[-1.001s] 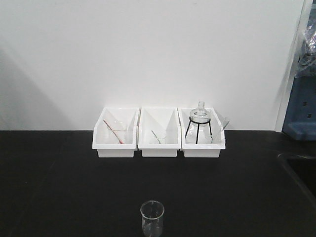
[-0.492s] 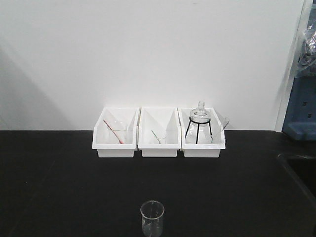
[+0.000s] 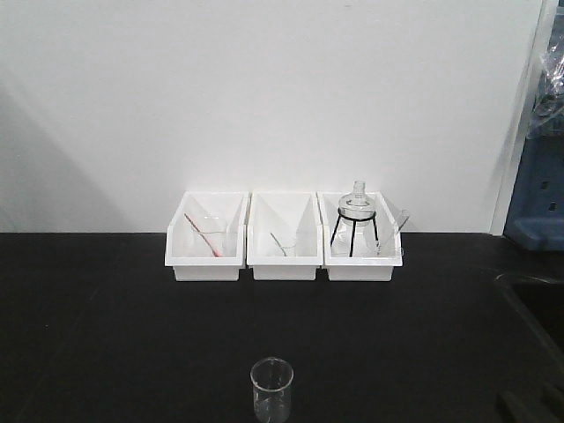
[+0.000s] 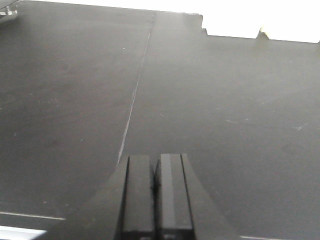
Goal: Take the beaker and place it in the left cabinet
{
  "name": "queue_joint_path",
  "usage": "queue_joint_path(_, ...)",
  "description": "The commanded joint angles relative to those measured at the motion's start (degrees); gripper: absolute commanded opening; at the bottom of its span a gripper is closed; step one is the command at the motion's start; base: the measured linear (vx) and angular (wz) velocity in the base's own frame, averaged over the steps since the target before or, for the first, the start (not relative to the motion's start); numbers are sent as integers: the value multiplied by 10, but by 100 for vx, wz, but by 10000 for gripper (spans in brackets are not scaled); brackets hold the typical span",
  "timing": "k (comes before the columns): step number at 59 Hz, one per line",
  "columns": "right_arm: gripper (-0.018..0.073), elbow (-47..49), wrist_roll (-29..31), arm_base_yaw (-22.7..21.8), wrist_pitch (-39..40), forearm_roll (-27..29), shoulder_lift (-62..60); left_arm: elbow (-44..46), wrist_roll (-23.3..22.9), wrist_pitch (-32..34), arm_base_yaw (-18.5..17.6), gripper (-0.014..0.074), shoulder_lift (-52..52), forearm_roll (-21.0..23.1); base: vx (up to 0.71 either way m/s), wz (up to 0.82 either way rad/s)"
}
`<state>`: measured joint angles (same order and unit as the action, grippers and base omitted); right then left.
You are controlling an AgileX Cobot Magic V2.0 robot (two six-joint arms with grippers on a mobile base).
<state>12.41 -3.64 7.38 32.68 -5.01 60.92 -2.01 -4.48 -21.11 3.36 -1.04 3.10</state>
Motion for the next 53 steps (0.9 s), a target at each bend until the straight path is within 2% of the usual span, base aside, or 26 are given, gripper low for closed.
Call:
queue_joint_path(1,559,20,10,-1,98,0,50,11,-1,47,-2,-6,-6,4,0,0)
queue_joint_path(5,619,20,9,0,141,-8,98,11,-1,47,-2,-6,-6,4,0,0)
queue_joint_path(8,650,21,1,0,193,-38,137,11,-1,47,-2,-6,-6,4,0,0)
queue_joint_path(17,669,50,-6,0,292,-195,250,11,-1,47,-2,-6,-6,4,0,0)
queue_joint_path(21,669,75,-24,0,308,-243,297,11,-1,47,-2,-6,-6,4,0,0)
queue_joint_path(30,666,144,-73,9,315,-295,383,11,-1,47,-2,-6,-6,4,0,0)
queue_joint_path(38,666,203,-71,62,314,-302,445,11,-1,47,-2,-6,-6,4,0,0)
queue_joint_path(45,666,259,-71,109,308,-278,496,11,-1,47,-2,-6,-6,4,0,0)
queue_joint_path(53,666,305,-74,142,280,-239,532,11,-1,47,-2,-6,-6,4,0,0)
